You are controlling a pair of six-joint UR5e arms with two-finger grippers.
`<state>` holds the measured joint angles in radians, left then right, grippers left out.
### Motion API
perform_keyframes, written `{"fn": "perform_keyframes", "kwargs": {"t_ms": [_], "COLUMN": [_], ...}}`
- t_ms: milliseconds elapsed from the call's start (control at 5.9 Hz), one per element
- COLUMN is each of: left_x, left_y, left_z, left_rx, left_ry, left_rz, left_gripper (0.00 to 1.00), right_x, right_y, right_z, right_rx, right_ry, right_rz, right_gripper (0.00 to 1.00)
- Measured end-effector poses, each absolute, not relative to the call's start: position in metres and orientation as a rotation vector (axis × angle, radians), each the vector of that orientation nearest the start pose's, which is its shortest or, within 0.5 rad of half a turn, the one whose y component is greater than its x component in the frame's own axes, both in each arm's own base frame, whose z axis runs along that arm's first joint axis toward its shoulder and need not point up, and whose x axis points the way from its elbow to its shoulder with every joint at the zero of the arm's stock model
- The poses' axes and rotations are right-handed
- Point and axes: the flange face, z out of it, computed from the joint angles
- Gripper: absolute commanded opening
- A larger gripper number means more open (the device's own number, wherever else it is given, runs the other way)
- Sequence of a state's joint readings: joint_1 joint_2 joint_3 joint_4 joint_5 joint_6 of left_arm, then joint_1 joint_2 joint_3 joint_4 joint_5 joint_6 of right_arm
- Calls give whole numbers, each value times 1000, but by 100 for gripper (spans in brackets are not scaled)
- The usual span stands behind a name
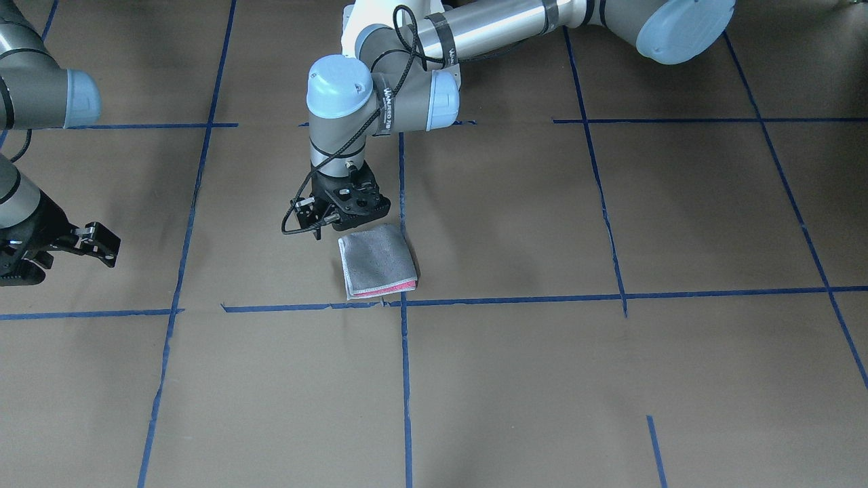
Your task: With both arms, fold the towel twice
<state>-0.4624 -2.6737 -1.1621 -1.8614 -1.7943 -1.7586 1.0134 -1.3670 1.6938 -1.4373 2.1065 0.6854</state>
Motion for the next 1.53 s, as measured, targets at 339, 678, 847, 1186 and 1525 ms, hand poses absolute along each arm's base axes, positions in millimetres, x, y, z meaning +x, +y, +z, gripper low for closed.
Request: {"fn": "perform_keyframes", "kwargs": {"t_ms": [339,678,847,1186,1525], "left_x": [619,502,441,322,198], "left_y": [-444,-423,-425,-479,-537], "left_z": [76,125,148,205,304], "left_rx": [-127,-115,-82,-45,-47], "left_ry": [1022,965,923,833,797], "left_rz": [-446,-344,-284,-162,-60], "left_gripper": [100,100,100,100,100], "right_x": [-218,-142,-91,-12,36], "right_y": [-540,-534,-528,-506,-480], "right_z": [491,523,542,575,604], "right_rx": [81,73,82,117,93], "right_ry": [-689,-748,-794,-855,-866], "right_rz": [-29,-83,-101,-109,-135], "right_gripper": [100,100,100,100,100]}}
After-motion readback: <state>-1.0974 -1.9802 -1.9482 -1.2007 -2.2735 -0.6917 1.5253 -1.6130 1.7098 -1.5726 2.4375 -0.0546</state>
